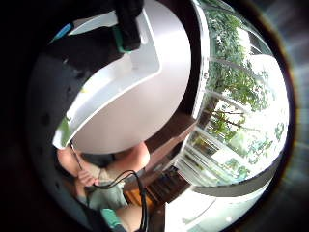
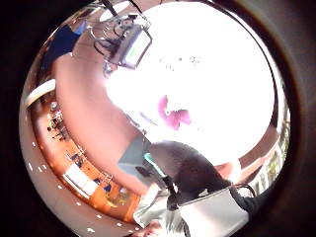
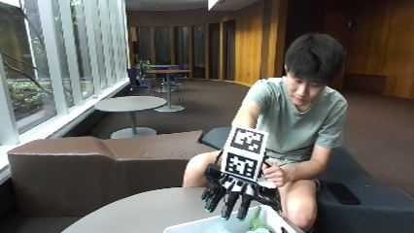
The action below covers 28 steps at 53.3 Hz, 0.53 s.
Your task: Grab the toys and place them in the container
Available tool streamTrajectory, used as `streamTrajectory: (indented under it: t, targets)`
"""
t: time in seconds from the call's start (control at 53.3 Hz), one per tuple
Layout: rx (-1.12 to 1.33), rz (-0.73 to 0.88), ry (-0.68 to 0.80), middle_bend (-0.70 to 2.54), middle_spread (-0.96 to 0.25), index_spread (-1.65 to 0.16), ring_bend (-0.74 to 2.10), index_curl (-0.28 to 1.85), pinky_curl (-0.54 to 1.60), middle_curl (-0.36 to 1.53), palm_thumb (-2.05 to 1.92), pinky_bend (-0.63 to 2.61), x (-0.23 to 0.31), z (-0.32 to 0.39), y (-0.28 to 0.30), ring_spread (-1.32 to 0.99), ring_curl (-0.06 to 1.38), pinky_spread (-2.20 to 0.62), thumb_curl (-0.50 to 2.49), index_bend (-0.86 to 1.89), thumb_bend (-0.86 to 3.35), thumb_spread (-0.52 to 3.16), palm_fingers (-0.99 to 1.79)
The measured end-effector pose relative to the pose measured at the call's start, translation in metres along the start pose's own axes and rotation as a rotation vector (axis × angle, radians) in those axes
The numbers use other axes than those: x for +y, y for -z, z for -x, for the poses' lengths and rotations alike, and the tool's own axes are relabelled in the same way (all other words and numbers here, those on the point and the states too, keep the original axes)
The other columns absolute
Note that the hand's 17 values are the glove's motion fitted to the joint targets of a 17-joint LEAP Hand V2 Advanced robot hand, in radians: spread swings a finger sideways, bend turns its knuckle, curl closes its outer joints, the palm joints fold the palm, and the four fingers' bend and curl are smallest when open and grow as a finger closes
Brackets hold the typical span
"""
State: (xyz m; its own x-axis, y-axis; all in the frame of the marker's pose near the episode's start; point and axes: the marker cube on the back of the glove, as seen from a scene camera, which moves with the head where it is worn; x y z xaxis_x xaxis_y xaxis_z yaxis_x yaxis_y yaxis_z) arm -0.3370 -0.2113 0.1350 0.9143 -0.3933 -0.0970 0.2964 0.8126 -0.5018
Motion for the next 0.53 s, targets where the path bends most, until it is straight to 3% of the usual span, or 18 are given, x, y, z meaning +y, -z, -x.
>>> streamTrajectory:
  t: [0.169, 0.319, 0.525]
  targets:
    - [-0.012, -0.055, 0.010, 0.24, -0.01, -0.18, 0.65, 0.50, 0.85, 0.43, -0.08, 0.95, 0.026, -0.016, 0.012, -0.03, 0.36, -0.23, 0.45, 0.07, -0.07, 1.07, -0.32]
    - [-0.022, -0.157, 0.061, 0.16, -0.04, -0.22, 0.47, 0.43, 0.72, 0.40, -0.09, 0.74, 0.061, -0.025, 0.027, -0.02, 0.31, -0.12, 0.37, 0.10, -0.07, 1.12, -0.28]
    - [-0.128, -0.223, 0.096, 0.14, -0.07, -0.25, 0.40, 0.36, 0.61, 0.36, -0.09, 0.66, 0.062, -0.017, 0.032, -0.03, 0.28, -0.05, 0.29, 0.11, -0.06, 1.26, -0.18]
